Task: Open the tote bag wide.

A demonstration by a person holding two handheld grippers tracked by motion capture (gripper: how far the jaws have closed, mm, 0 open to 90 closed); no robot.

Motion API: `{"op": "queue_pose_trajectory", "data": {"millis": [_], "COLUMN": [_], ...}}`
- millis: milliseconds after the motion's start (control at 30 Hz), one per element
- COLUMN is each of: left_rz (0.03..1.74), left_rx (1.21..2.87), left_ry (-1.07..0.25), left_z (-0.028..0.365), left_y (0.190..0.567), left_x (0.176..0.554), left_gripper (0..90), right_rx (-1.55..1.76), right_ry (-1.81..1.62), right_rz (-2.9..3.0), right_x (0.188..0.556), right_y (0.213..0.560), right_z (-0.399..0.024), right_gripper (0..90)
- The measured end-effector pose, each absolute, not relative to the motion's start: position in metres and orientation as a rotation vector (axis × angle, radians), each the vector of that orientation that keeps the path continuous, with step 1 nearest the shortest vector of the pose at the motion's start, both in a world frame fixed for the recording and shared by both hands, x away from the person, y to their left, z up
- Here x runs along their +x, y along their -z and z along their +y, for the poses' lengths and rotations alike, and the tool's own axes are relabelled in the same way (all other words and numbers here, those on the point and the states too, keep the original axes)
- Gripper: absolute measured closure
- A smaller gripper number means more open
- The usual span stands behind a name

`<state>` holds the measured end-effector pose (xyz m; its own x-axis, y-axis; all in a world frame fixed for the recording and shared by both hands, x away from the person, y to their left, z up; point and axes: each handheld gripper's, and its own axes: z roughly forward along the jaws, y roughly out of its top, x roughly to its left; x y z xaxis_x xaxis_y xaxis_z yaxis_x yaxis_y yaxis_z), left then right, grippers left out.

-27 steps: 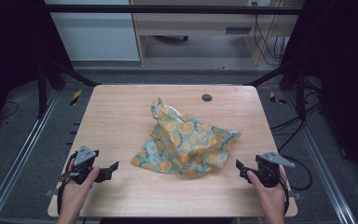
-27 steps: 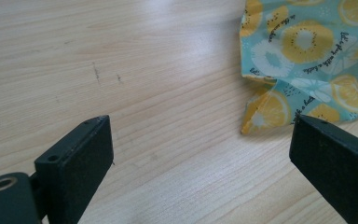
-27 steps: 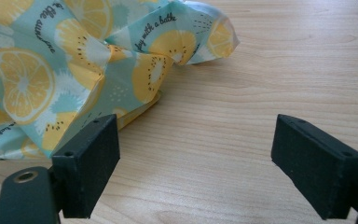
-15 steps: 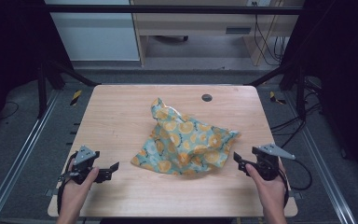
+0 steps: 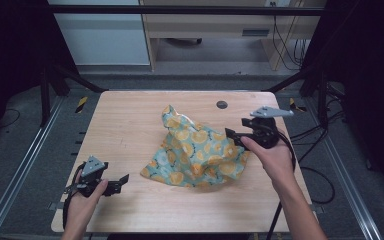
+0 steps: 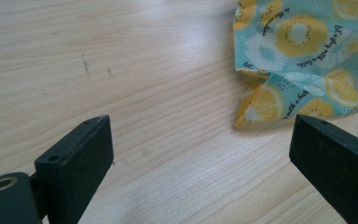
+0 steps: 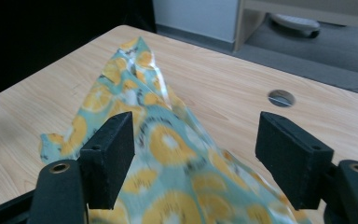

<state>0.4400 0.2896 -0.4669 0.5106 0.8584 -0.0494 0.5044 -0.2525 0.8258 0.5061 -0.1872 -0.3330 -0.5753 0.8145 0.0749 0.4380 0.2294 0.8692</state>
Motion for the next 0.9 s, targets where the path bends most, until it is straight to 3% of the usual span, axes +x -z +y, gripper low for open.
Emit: {"op": "queue_pose_trajectory", "data": {"millis": [267,900], "left_rz": [1.122,1.117], "left_rx": [1.899,1.917], "left_ry": [-0.526,-0.514], "left_z": [0.295,0.291], "left_y": [0.465,0.467], "left_x": [0.441,0.440], "left_gripper": [6.2,6.3], "right_rx": [1.218,1.158], "right_ry": [-1.186,-1.056], "right_rz": [2.275,2.443], "right_x": [0.551,0.558], "right_y": [0.357,0.382], "right_z": [-0.156,-0.134], "right_gripper": [22.7,15.8]}}
